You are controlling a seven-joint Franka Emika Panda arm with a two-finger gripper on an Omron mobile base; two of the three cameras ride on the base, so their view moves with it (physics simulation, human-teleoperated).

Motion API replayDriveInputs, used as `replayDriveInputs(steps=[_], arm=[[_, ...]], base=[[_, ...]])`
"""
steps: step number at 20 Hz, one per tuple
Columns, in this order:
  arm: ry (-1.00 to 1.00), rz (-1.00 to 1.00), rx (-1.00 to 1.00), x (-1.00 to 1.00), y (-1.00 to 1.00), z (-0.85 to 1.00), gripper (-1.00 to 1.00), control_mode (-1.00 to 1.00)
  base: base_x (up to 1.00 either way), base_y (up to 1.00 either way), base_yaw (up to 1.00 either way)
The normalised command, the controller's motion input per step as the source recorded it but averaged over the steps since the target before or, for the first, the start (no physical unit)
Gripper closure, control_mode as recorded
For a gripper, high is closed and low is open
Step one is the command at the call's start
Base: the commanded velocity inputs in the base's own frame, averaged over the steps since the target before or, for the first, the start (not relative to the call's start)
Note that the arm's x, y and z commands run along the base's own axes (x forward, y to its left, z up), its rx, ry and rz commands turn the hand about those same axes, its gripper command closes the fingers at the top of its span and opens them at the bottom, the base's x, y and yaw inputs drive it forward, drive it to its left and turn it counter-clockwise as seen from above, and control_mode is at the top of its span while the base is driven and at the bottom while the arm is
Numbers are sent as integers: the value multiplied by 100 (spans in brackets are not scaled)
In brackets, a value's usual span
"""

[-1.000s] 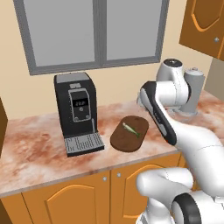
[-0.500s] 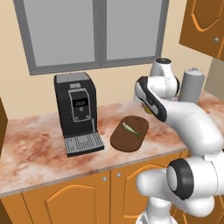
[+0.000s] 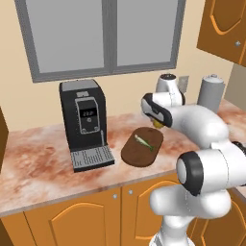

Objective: Retrieve a lemon from the fridge and place it on the cutting board with the fish.

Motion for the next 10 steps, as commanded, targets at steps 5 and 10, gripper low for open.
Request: replayDriveInputs(steps=[5,10], arm=[[-1,-6,1,32,7,-40,100,-100],[-1,-6,0,37,4,-49,100,-100]], base=[[0,0,0],[0,0,0]])
